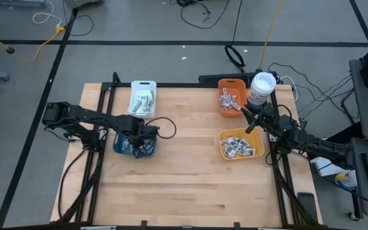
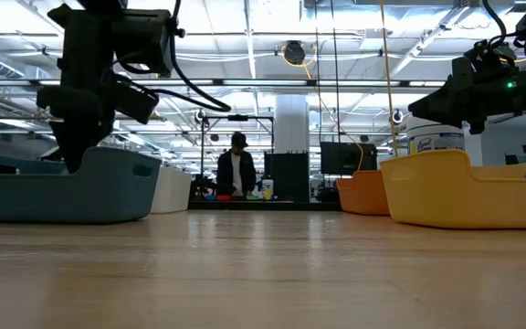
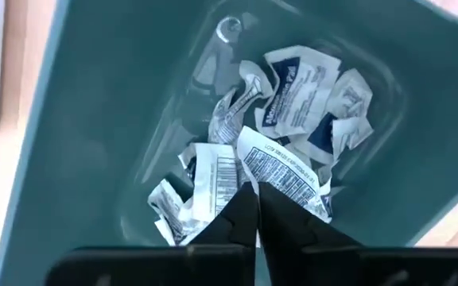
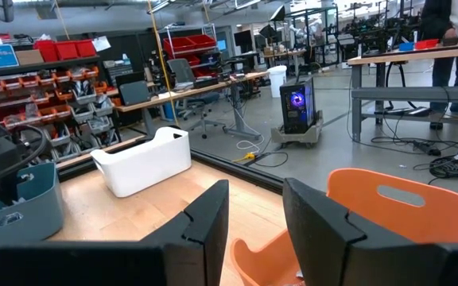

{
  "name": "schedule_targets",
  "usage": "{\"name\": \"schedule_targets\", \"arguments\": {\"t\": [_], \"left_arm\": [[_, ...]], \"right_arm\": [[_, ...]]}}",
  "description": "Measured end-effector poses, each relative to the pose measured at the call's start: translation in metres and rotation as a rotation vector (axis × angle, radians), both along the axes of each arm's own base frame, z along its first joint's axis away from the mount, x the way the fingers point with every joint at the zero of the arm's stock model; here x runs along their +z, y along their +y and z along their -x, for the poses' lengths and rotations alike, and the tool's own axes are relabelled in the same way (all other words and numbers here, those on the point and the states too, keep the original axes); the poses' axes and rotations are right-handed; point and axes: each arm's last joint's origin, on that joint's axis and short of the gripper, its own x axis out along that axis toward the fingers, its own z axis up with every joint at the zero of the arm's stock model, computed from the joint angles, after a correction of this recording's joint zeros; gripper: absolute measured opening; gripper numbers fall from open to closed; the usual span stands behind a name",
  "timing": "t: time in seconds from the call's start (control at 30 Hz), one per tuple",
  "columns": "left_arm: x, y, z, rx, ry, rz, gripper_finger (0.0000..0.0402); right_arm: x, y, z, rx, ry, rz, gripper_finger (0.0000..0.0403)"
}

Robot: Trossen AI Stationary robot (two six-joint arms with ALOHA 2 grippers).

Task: Pick & Place First Aid Supplies
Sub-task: Put the alcohol pad into the blue bin, then return to Home Position

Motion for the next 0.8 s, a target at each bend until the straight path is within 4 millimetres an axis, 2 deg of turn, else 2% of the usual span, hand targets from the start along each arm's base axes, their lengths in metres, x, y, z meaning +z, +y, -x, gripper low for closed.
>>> {"name": "schedule_targets", "arguments": {"t": [0.1,0.2,0.33,0.6,0.67,0.8], "left_arm": [[0.0,0.0,-0.001,0.031,-0.007,0.001,0.0036],[0.0,-0.001,-0.001,0.029,-0.016,0.026,0.0084],[0.004,-0.001,-0.002,0.027,-0.052,0.044,0.0177],[0.031,0.004,0.011,0.05,-0.2,0.024,0.0377],[0.039,0.008,0.015,0.059,-0.244,0.014,0.0392],[0.053,0.018,0.023,0.122,-0.397,-0.003,0.036]], "right_arm": [[0.0,0.0,0.0,0.0,0.0,0.0,0.0116],[0.0,0.0,0.0,0.0,-0.001,0.0,0.0116],[0.0,0.0,0.0,0.0,0.0,0.0,0.0116],[0.0,0.0,0.0,0.0,0.0,0.0,0.0116],[0.0,0.0,0.0,0.0,0.0,0.0,0.0116],[0.0,0.0,0.0,0.0,0.0,0.0,0.0116]]}}
